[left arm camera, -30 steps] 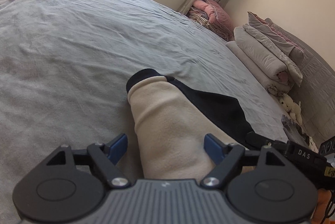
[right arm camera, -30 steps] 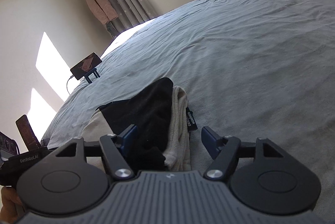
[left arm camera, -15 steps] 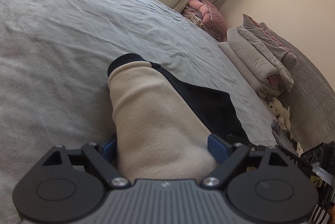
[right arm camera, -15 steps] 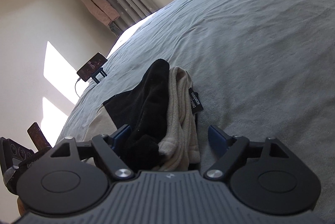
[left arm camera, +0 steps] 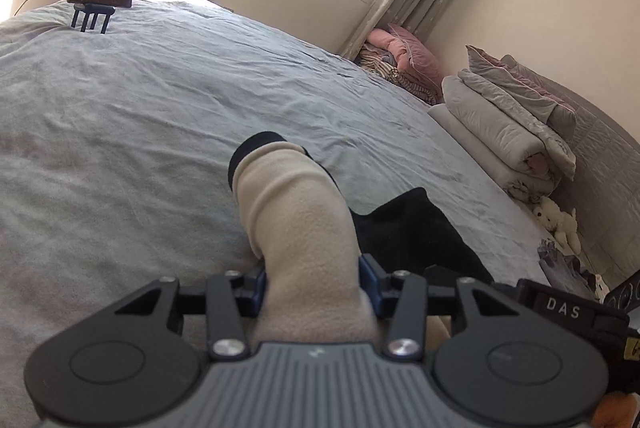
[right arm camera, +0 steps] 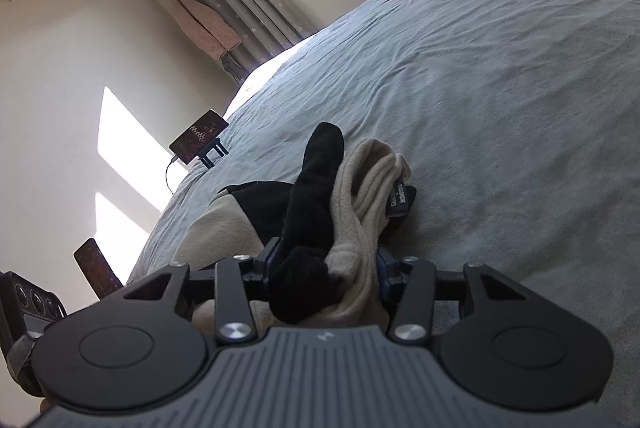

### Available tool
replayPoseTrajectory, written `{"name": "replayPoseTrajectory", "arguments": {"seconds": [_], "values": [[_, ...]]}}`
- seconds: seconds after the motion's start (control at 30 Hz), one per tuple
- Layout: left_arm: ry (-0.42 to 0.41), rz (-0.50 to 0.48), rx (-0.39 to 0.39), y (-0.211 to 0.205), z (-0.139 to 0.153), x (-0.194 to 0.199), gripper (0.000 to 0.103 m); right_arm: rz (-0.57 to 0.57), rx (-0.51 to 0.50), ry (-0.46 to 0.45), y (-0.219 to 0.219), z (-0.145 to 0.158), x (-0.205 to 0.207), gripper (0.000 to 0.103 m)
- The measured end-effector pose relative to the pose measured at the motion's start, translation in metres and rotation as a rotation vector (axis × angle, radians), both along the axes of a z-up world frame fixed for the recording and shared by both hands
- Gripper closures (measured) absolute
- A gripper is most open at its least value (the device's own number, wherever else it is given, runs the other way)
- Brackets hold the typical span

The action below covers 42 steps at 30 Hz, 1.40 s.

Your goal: Fold clothes

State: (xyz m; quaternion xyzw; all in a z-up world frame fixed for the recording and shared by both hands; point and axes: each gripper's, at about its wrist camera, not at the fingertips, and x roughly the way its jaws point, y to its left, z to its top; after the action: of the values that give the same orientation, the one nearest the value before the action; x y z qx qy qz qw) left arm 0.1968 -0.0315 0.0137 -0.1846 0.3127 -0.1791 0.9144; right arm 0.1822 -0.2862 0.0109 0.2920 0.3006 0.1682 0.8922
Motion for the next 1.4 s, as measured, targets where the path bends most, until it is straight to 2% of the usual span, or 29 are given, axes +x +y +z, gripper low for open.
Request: {"name": "replayPoseTrajectory", "arguments": {"seconds": [0.23, 0.53, 0.87, 1.1, 1.4], "values": [[-0.057, 0.0, -0.029, 0.023, 0.043, -0.023, 0.058, 0.012, 0.04, -0.043, 0.01, 0.04, -0.016, 0.054], [-0.14, 0.03, -0.079, 0.053, 0.097, -0.033, 0.058, 0.044, -0.009, -0.141, 0.041, 0.103, -0.012, 0.054], [-0.216, 0.047, -0.087, 0.07, 0.141, -0.004, 0.058, 0.049, 0.005, -0.217, 0.056, 0.14, 0.024, 0.054], [-0.24, 0.05, -0.083, 0.073, 0.137, 0.043, 0.058, 0.046, 0.002, -0.235, 0.061, 0.138, 0.063, 0.054], [-0.214, 0.056, -0.11, 0.077, 0.085, 0.113, 0.058, 0.041, 0.028, -0.206, 0.061, 0.088, 0.125, 0.054]]}}
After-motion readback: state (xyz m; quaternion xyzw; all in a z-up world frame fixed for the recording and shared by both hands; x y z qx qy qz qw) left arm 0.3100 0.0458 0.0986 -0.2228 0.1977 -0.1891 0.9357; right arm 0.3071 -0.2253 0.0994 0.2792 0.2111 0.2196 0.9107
